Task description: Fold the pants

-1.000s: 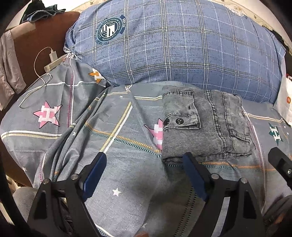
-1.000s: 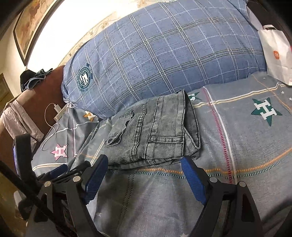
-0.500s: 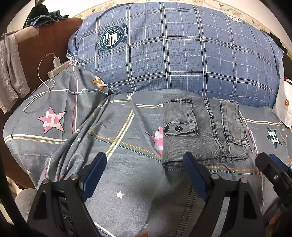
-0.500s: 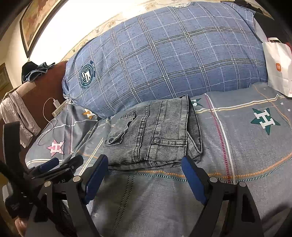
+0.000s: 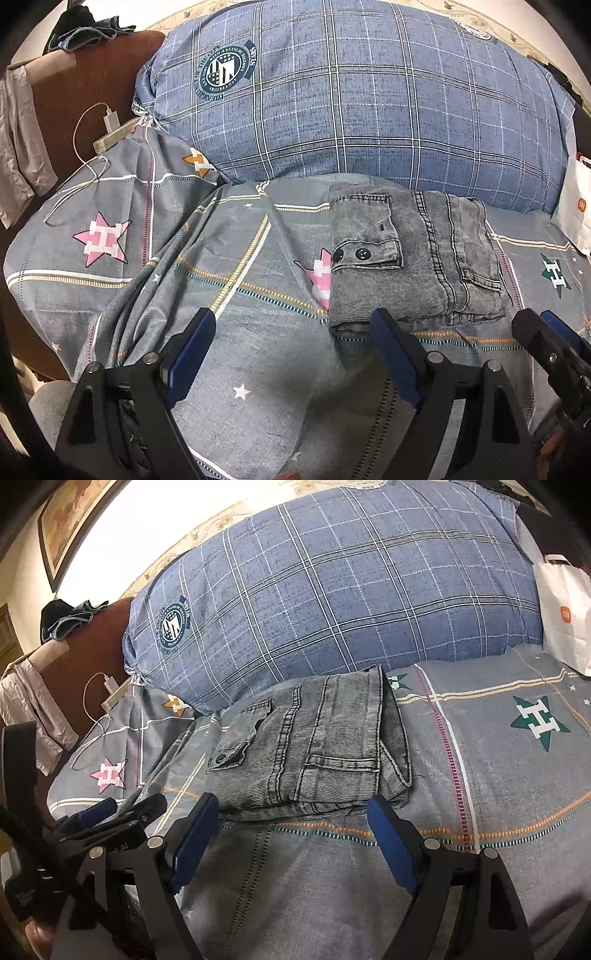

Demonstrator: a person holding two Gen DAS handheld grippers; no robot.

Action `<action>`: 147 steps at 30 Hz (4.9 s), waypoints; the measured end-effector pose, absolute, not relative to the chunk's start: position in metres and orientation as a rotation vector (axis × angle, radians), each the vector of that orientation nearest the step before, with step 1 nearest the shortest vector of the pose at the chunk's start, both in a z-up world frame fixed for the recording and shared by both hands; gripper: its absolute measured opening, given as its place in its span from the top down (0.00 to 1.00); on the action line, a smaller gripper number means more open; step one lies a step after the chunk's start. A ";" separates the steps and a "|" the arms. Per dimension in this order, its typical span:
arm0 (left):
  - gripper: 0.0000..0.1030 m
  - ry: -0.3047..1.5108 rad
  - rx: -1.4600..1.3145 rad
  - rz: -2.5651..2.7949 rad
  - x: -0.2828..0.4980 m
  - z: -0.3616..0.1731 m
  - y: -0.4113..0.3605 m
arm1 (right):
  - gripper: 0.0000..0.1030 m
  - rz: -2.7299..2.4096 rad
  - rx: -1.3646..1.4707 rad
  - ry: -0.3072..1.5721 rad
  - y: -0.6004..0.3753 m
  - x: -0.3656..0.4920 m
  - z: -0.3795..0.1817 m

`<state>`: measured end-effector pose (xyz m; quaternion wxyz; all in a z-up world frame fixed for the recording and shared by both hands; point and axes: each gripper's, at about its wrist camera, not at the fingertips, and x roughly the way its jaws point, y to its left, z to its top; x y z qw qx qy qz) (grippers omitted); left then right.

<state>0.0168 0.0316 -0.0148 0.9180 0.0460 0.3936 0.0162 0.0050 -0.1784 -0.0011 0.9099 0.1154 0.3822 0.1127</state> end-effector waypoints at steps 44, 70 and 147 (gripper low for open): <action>0.18 0.851 0.098 -0.006 0.019 -0.019 0.029 | 0.16 0.160 0.192 0.800 -0.179 0.007 -0.003; 0.18 0.935 0.134 -0.019 0.026 -0.036 0.023 | 0.16 0.141 0.180 0.838 -0.183 0.013 -0.009; 0.18 0.913 0.131 -0.038 0.030 -0.041 0.027 | 0.16 0.167 0.166 0.828 -0.181 0.014 -0.012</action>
